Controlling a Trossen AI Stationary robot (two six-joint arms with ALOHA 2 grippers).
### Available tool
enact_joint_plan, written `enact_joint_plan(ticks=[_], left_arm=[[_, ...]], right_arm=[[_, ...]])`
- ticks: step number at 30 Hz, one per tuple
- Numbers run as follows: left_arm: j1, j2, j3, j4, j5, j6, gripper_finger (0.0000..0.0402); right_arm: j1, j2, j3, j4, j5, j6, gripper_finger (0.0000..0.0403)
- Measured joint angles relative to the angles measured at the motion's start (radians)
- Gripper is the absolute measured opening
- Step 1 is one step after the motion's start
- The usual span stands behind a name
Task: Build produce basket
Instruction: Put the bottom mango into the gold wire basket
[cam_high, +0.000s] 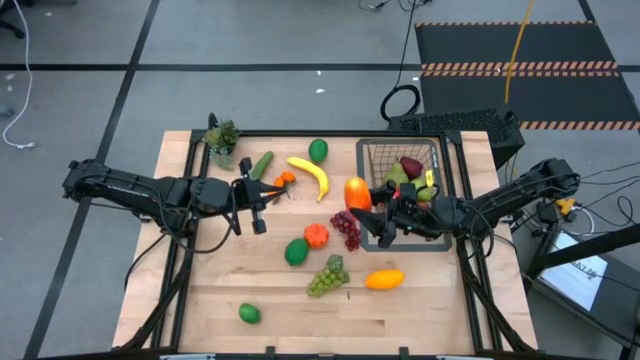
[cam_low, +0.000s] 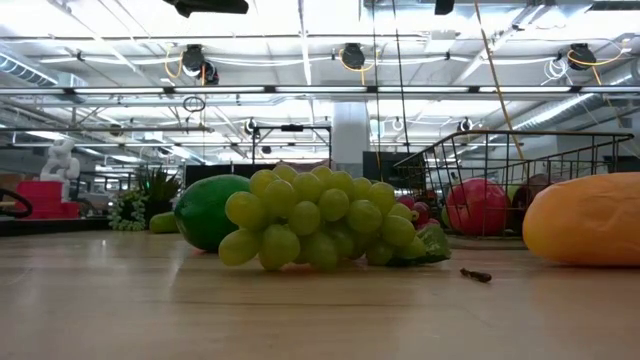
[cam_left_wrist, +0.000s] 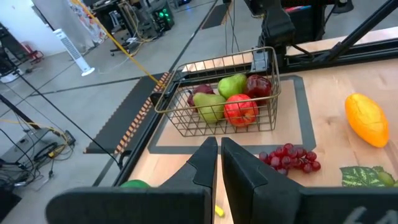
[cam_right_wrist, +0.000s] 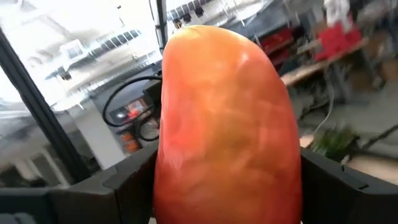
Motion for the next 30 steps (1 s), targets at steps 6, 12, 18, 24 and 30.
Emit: enact_joint_plan(ticks=[6,12,18,24,30], left_arm=[[0.0,0.0,0.0,-0.007,0.0,-0.008,0.0026],[0.0,0.011,0.0,-0.04,0.001,-0.033,0.0026],[0.0,0.011,0.0,-0.112,0.002,-0.099,0.0026],[-0.001,0.011,0.0,-0.138,0.002,-0.136,0.0026],[-0.001,0.011,0.0,-0.143,0.002,-0.141,0.0026]], right_arm=[[-0.019,0.0,0.0,-0.007,0.002,-0.104,0.0295],[-0.108,-0.015,0.001,-0.112,0.082,-0.142,0.0295],[-0.235,-0.093,0.001,-0.367,0.199,-0.141,0.0295],[-0.372,-0.178,0.001,-0.613,0.236,-0.056,0.0295],[-0.444,-0.181,0.001,-0.864,0.233,0.108,0.0295]])
